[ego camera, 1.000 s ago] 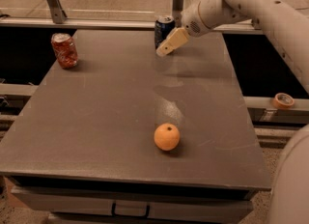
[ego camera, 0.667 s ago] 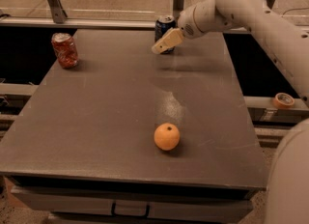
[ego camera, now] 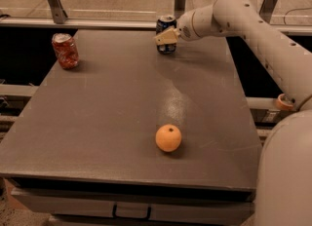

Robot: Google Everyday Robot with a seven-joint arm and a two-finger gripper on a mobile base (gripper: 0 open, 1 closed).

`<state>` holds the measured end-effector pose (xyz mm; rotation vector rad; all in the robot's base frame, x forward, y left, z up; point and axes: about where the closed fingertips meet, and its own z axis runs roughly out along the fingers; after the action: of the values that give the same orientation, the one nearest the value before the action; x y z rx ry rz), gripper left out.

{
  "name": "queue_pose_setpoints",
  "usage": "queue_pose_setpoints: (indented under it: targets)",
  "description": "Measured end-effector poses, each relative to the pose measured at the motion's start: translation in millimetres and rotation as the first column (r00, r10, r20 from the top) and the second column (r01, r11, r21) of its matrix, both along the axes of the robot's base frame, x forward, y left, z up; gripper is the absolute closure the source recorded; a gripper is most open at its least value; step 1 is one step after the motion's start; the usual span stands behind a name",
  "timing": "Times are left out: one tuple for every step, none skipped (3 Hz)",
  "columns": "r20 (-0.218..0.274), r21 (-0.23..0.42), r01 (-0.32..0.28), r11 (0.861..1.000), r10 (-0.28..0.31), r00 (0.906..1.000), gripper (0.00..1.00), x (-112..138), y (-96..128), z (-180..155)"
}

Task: Move pepsi can near orange

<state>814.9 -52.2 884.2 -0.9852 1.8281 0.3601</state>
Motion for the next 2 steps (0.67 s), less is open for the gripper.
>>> queue_pose_setpoints:
  targets:
    - [-0.015, 0.047, -0.018, 0.999, 0.019, 0.9997, 0.64, -3.9, 4.4, 0.7]
    - [-0.008, 0.081, -0.083, 0.993, 0.084, 0.9964, 0.87, -23.8, 14.8, 15.2]
